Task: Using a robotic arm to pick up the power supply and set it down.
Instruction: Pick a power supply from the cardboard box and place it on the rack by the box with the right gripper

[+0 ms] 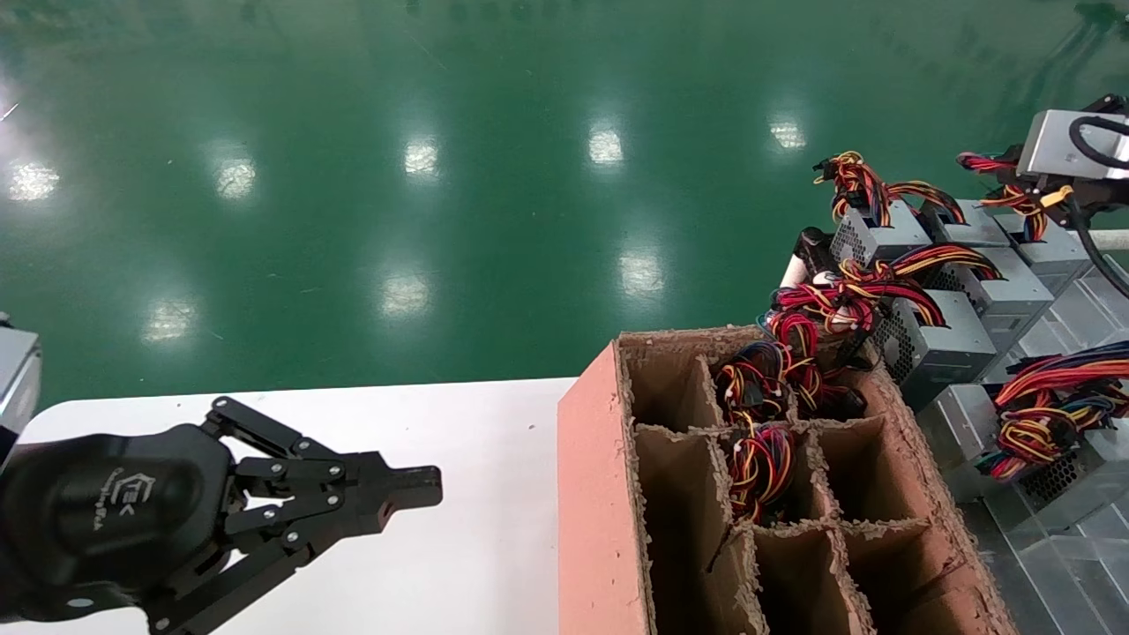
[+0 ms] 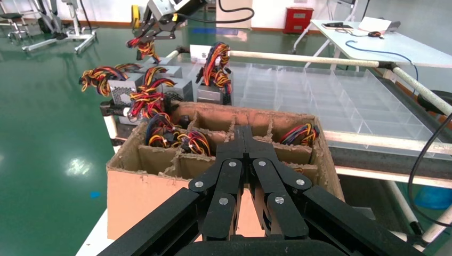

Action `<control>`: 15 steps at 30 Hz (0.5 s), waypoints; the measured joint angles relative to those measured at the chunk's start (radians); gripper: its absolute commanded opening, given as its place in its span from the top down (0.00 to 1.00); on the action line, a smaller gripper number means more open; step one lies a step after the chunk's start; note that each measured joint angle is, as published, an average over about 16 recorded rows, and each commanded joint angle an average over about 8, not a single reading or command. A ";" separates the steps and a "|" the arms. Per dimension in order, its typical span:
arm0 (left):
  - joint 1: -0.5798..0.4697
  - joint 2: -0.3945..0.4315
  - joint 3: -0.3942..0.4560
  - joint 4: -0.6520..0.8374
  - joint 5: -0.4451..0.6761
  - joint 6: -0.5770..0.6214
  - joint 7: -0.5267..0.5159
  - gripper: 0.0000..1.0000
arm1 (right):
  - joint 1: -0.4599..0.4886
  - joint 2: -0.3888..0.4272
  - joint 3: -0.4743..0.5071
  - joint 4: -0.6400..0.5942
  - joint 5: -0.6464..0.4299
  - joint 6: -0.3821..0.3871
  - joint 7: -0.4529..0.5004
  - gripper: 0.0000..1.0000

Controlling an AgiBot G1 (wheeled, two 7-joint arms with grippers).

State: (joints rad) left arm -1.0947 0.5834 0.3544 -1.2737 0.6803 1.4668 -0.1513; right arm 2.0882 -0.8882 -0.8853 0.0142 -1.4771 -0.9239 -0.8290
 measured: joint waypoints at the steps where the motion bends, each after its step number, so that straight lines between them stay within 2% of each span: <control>1: 0.000 0.000 0.000 0.000 0.000 0.000 0.000 1.00 | 0.001 0.001 0.001 -0.001 0.001 -0.004 0.000 0.92; 8: 0.000 0.000 0.000 0.000 0.000 0.000 0.000 1.00 | 0.006 0.003 0.001 -0.009 0.001 -0.022 0.005 0.05; 9: 0.000 0.000 0.000 0.000 0.000 0.000 0.000 1.00 | 0.007 0.004 0.000 -0.010 0.001 -0.024 0.006 0.00; 15: 0.000 0.000 0.000 0.000 0.000 0.000 0.000 1.00 | 0.019 0.005 0.000 -0.012 0.000 -0.043 0.014 0.00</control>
State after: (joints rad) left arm -1.0948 0.5833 0.3547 -1.2737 0.6802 1.4667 -0.1512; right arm 2.1073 -0.8828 -0.8856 0.0018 -1.4773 -0.9664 -0.8148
